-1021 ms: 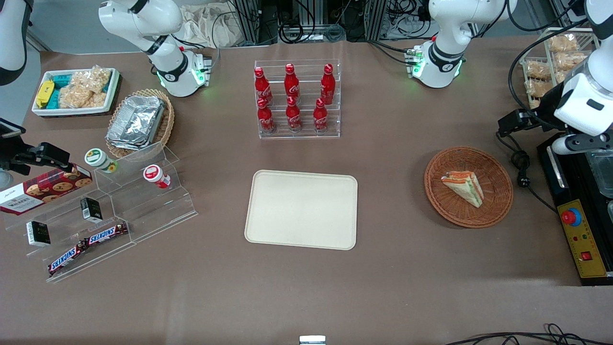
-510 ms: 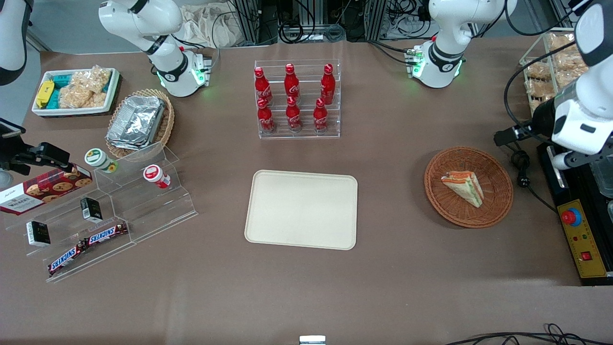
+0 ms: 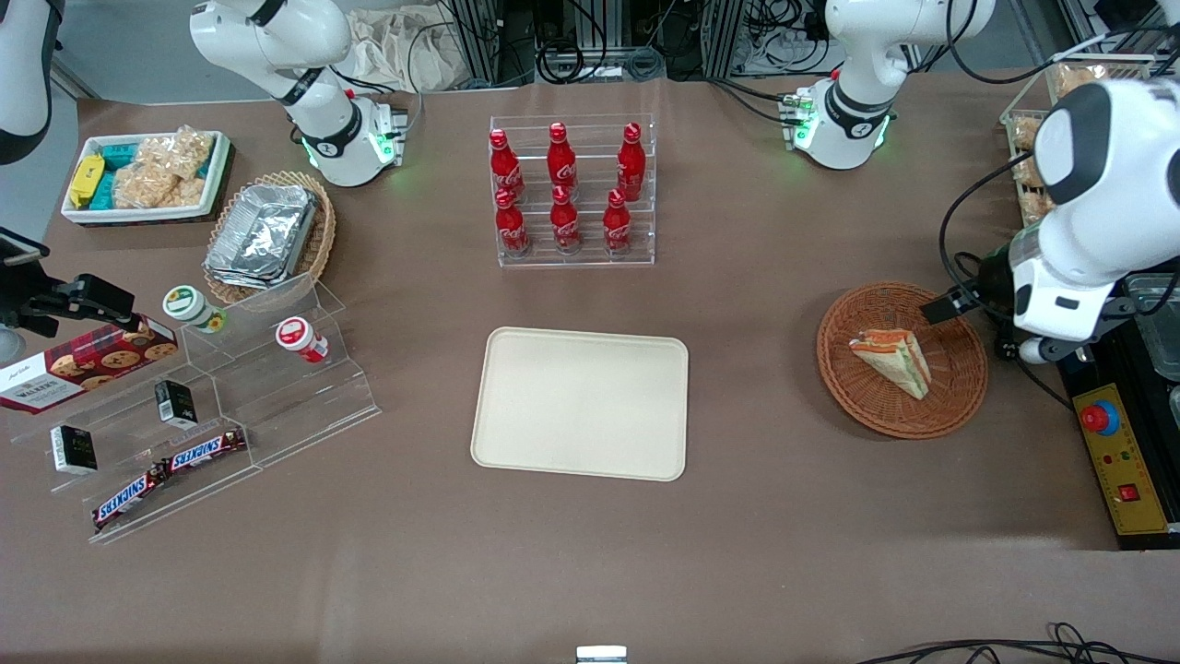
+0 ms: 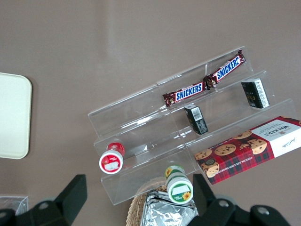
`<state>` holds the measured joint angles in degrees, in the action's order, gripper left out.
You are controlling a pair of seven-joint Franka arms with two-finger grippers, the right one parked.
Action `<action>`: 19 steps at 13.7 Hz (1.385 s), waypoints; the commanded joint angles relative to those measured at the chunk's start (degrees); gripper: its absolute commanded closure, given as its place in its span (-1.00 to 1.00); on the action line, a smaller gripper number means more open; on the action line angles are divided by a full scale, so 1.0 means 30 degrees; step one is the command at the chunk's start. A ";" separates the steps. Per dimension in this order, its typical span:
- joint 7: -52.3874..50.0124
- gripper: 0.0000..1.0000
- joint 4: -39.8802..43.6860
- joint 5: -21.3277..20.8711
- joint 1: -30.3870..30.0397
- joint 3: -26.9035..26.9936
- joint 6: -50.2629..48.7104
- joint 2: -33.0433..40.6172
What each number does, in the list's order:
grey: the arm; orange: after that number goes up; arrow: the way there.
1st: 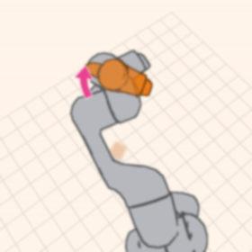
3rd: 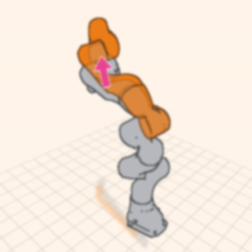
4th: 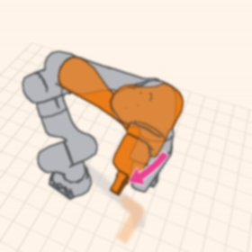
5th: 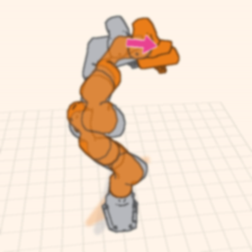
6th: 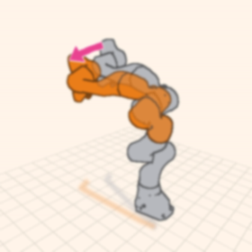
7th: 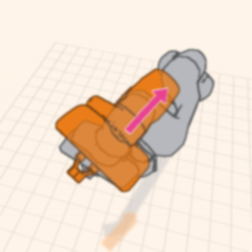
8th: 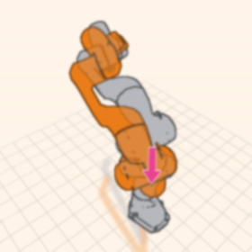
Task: Place sandwich from basket to tray
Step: 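Lower the open left gripper over the sandwich in the wicker basket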
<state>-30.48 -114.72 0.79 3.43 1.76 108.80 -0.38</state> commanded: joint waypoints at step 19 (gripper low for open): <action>-0.5660 -0.52 -0.4180 0.0205 -0.0644 -0.0177 1.0138 -0.5234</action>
<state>-46.37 -127.43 1.07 1.28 1.26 138.69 -16.02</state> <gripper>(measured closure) 0.035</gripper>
